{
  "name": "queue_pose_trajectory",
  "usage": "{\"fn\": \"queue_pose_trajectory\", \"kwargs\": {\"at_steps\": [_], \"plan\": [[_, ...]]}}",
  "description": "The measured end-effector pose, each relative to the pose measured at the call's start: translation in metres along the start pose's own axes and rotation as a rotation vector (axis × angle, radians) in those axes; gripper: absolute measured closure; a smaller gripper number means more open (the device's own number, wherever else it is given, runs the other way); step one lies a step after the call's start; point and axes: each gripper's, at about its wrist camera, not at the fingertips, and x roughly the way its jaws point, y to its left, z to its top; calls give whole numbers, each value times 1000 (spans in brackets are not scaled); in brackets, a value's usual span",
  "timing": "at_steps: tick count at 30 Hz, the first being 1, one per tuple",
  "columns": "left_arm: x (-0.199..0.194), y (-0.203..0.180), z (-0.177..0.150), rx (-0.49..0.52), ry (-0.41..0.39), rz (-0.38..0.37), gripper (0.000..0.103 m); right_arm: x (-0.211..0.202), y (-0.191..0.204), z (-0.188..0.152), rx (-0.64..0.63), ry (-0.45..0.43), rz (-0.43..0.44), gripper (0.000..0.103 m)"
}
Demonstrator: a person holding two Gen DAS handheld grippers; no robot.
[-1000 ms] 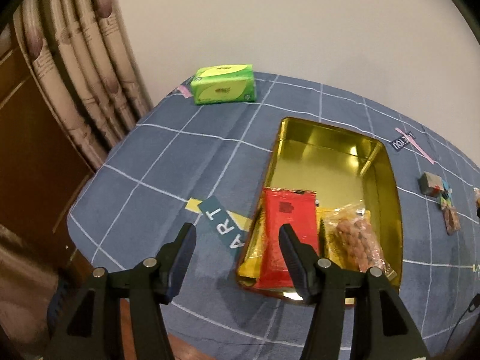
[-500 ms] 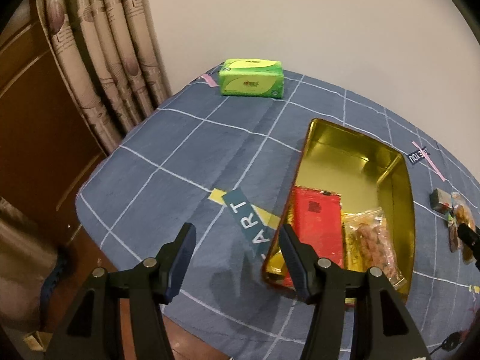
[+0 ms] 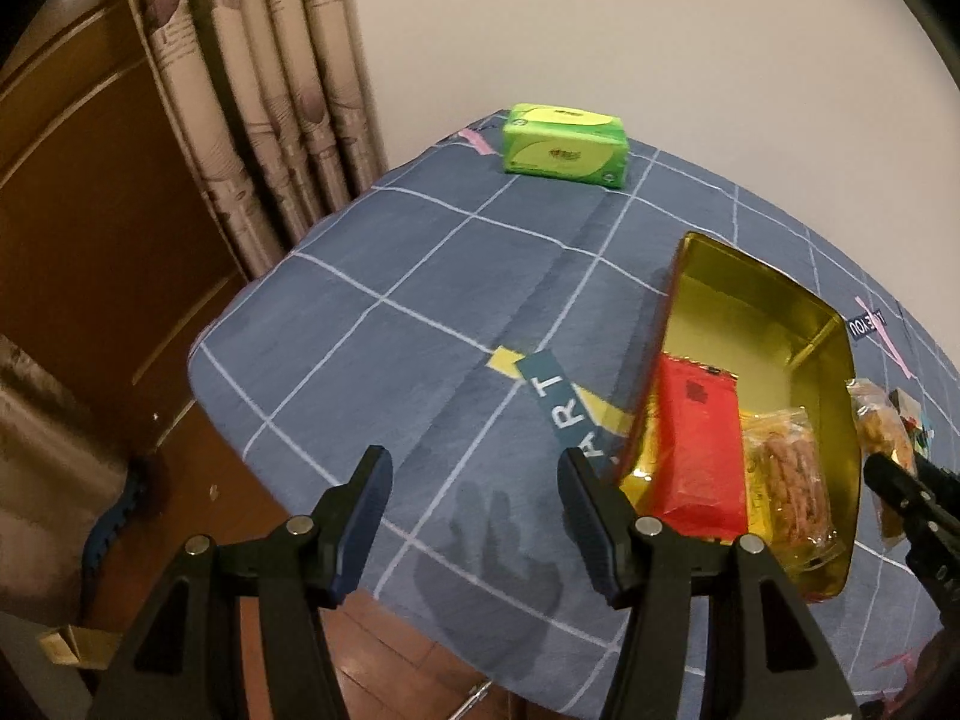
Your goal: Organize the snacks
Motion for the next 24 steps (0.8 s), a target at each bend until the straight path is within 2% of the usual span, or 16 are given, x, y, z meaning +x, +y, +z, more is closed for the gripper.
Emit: {"fn": "queue_pose_trajectory", "kwargs": {"at_steps": [12,24], "plan": [[2,11,0,-34,15,5,44,24,32,7,-34,45,27,68],[2,10,0,-37,19,0,44,44,41,6,-9,79,36,68]]}}
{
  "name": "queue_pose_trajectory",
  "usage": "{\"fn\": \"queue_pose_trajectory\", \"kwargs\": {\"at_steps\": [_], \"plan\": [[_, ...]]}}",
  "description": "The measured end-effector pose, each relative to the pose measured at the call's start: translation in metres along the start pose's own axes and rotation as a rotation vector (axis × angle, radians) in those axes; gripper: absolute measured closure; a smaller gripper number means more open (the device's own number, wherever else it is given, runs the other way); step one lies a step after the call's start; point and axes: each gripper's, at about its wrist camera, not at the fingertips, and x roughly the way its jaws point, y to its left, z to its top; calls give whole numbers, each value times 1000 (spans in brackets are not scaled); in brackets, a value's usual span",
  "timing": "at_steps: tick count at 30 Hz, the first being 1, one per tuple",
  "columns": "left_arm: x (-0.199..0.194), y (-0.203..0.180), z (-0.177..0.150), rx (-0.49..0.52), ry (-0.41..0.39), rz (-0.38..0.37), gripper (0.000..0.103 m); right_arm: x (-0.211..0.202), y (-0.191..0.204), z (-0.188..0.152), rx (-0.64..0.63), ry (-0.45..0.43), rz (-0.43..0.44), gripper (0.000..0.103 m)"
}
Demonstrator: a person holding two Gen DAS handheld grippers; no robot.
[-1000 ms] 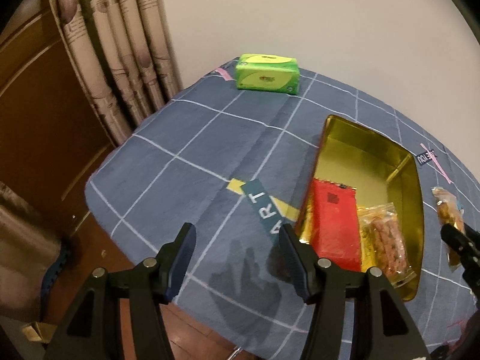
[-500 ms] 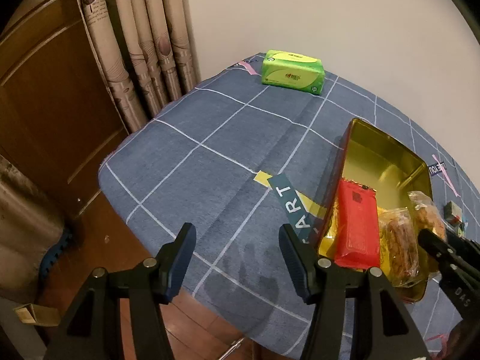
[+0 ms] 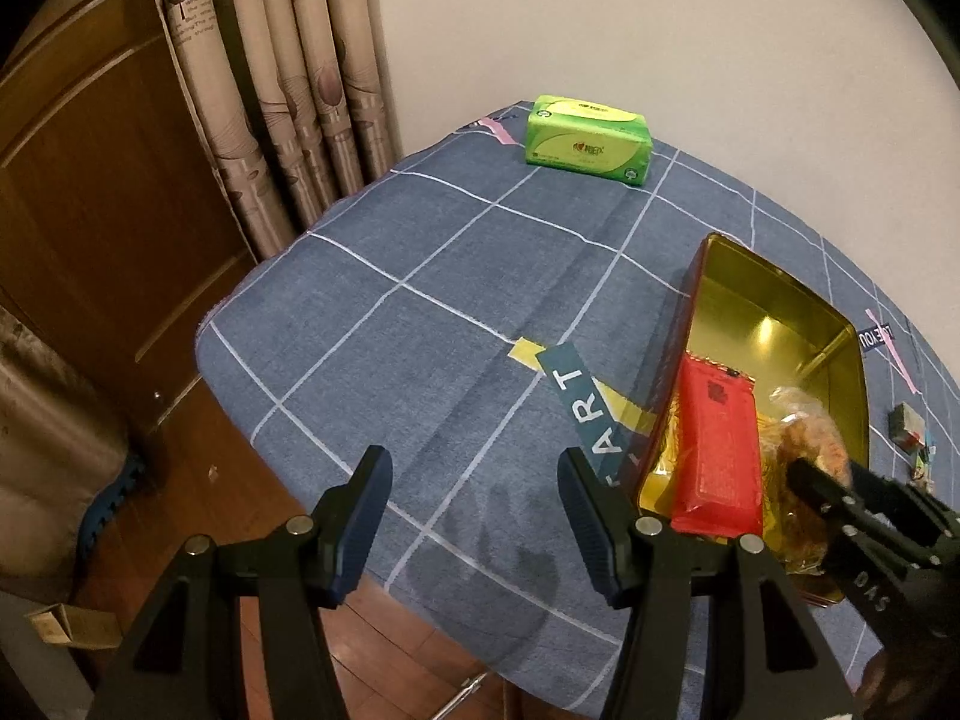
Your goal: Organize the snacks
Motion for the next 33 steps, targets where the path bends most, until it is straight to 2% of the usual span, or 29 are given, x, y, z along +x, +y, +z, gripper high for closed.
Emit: {"fn": "queue_pose_trajectory", "kwargs": {"at_steps": [13,20,33], "plan": [[0,-2,1,9,-1,0,44,-2,6,-1,-24,-13,22,65],[0,-5,0,15,-4,1,44,-10,6,-1,-31,-27,26,55],[-1,-6,-1,24,-10,6,44,-40,-13,-3,0,-85,25,51]]}}
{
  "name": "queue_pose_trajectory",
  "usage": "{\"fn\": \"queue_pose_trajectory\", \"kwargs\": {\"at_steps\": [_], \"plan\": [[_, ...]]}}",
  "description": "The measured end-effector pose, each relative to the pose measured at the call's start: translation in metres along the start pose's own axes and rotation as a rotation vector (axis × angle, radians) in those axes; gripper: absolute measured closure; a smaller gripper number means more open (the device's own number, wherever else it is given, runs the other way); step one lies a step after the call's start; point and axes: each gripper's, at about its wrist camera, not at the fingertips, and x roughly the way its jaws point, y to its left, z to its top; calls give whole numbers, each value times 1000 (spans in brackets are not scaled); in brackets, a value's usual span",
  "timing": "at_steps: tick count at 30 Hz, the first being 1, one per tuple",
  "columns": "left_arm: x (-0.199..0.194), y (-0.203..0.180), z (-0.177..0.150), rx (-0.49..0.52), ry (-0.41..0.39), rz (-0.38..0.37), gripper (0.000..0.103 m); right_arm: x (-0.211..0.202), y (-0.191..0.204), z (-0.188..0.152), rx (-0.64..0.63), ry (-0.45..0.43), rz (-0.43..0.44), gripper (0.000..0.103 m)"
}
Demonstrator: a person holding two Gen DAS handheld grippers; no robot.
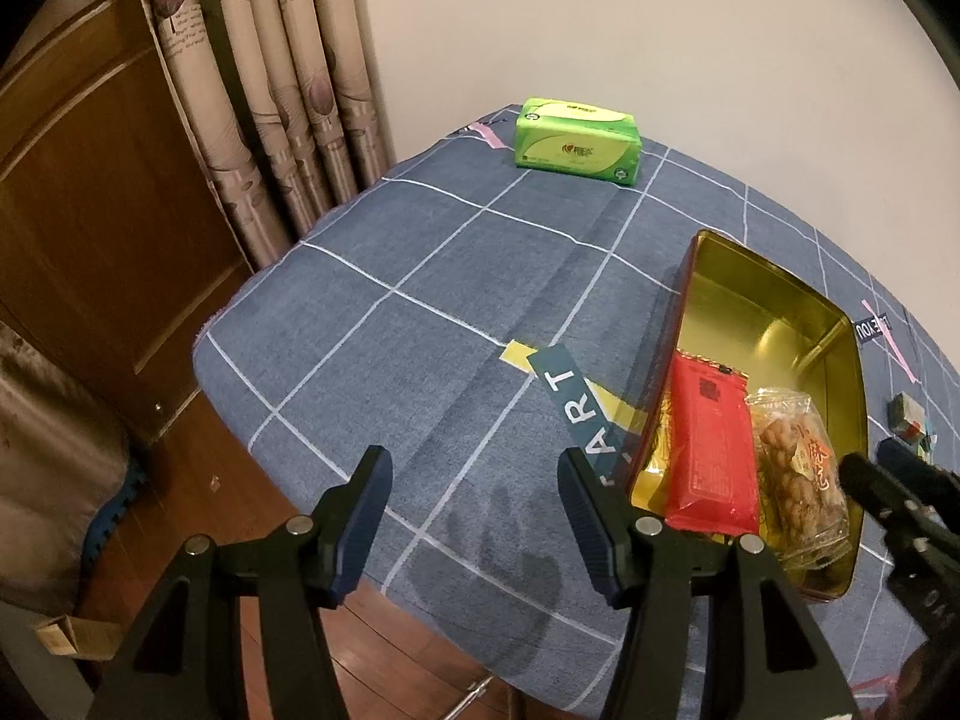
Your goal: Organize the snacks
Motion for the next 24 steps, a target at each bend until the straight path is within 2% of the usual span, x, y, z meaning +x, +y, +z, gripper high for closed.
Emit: {"fn": "queue_pose_trajectory", "kwargs": {"at_steps": [5,9,12,19,24], "plan": [[0,-1,1,3,-3,3,44,-16,-24,-5,16,-27,-49,50],[-1,-1,1,9,-6,7,44,-25,-58,-13,55,-31,-97,50],[-1,-1,1,19,-7,11,44,-31,-92,-20,113,-24,-127,50],[-1,-7,-1,47,-9,22,44,-46,-177,-42,224,-26,-276,50],[-2,-12,-2,64,-17,9,44,-44,-221,-56,296,-8,-304,49]]}}
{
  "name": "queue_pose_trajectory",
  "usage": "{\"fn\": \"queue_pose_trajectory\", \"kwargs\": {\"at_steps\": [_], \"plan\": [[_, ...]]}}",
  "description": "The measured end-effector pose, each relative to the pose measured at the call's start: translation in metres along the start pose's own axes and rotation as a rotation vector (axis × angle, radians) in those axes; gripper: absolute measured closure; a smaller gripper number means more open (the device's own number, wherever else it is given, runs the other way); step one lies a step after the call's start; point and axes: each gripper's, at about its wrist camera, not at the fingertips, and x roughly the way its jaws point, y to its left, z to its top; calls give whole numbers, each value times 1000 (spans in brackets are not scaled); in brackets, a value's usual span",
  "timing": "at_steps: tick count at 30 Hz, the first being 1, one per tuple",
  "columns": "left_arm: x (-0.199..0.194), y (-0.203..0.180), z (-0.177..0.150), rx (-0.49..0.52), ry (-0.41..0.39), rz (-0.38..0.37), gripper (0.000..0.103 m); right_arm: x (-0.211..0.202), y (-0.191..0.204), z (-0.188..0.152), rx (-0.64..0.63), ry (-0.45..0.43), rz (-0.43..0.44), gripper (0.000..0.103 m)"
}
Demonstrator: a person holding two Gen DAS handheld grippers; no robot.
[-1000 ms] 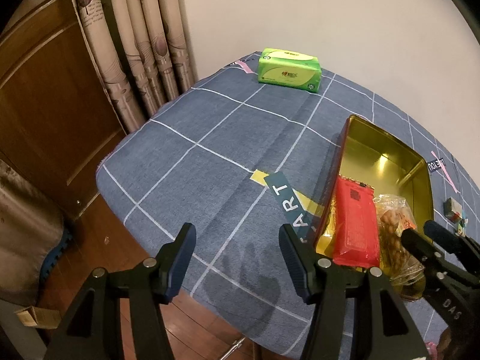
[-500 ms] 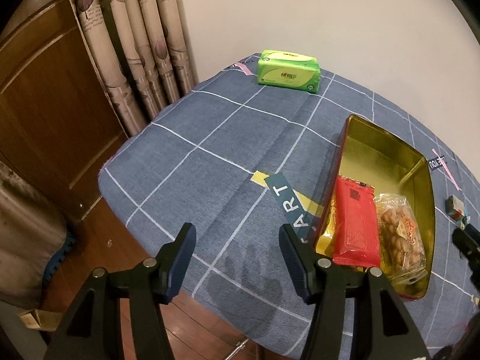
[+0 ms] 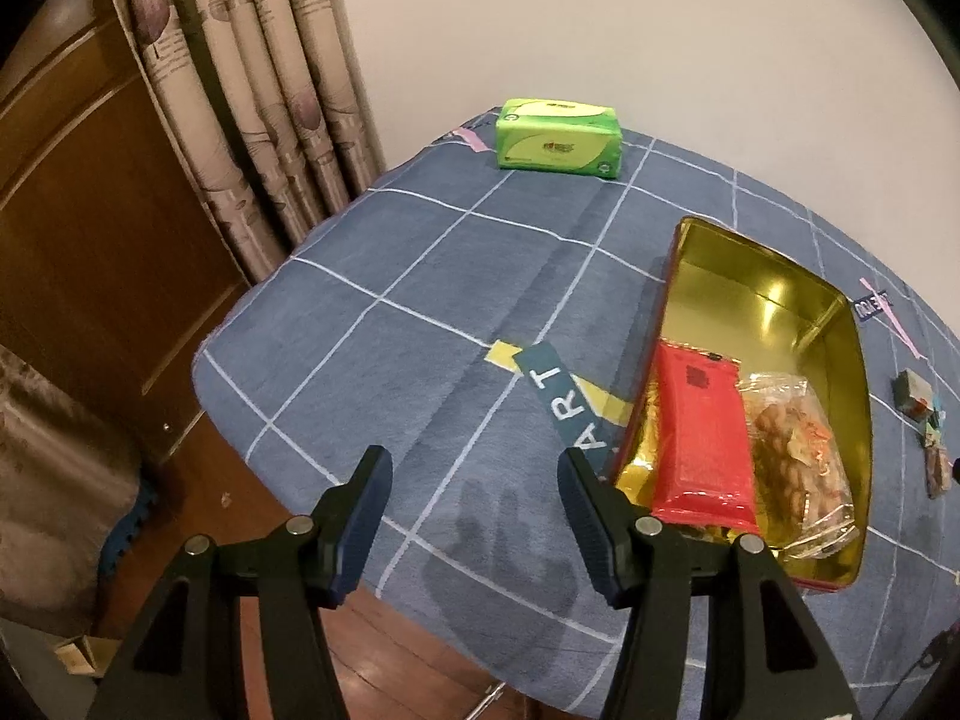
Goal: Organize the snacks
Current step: 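Grasp the brown square cake box with the right tool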
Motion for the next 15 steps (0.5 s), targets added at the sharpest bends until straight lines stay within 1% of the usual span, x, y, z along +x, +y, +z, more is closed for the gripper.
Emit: {"fn": "queue_pose_trajectory", "kwargs": {"at_steps": [2,5,9,12,15], "plan": [[-2,-2,0,8,-9,-18,44,8,-11,0,20,12,0,49],[-4,-9,-1,30,-24,-14,44,19,-19,0,21,18,-2,49],[-4,-20,-2,71,-30,-13,44,33,-23,-2,2,29,-5,49],[-4,-30,-4,116,-27,-16,44,40,-24,-3,-7,22,-12,49],[-6,-42,-5,156,-37,1,44,47,-25,-4,-18,27,-15,50]]}}
